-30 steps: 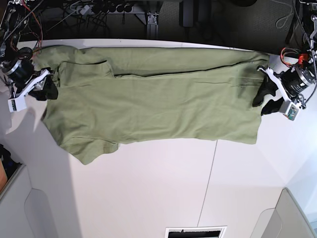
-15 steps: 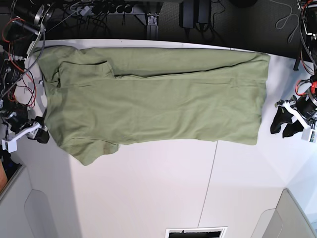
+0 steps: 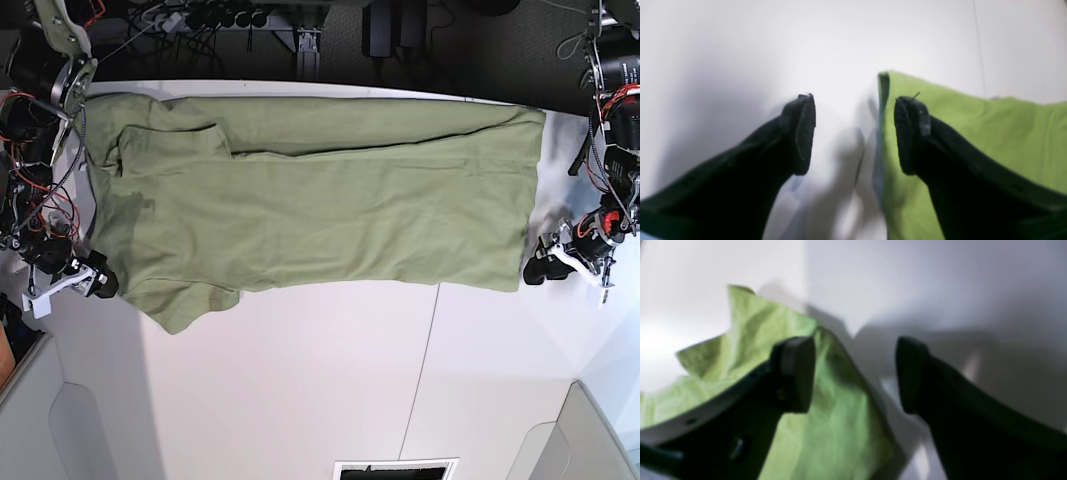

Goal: Layout the t-shirt on the table in an organized manner, then fold the t-shirt properly
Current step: 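Grasp the folded edge with both grippers and fold it over again, then regrasp the ends of the folded strip with both grippers, then lift one end with the left gripper and fold it toward the right gripper, then grasp the other end with the right gripper and fold it onto the stack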

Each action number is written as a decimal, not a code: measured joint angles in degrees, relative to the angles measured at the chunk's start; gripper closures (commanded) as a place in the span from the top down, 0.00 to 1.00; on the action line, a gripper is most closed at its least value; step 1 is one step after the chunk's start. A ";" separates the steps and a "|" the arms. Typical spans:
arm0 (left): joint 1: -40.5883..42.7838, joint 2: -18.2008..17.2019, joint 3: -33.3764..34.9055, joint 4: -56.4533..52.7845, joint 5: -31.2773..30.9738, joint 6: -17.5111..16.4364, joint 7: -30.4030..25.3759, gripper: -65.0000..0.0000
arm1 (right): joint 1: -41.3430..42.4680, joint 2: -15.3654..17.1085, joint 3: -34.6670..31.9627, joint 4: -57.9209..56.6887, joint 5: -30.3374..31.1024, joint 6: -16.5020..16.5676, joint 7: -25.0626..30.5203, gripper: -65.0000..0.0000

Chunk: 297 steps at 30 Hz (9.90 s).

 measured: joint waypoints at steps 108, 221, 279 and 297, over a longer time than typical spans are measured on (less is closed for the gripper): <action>37.99 11.54 -21.18 33.94 -13.31 -1.51 11.47 0.02 | -26.51 4.57 -8.24 37.97 19.93 1.20 -21.16 0.48; 28.09 8.04 -9.90 49.42 -12.04 -0.63 22.91 0.55 | -27.76 -0.22 -3.78 38.32 25.22 2.69 -27.08 0.00; 30.34 15.67 -5.18 49.20 -13.84 -0.57 22.80 0.55 | -11.69 -24.50 -39.39 48.70 8.94 1.86 -19.98 0.49; 30.36 10.23 -0.79 68.74 -19.26 -0.55 27.52 0.27 | 1.38 -24.92 -29.68 28.87 -7.34 -1.92 -7.50 0.00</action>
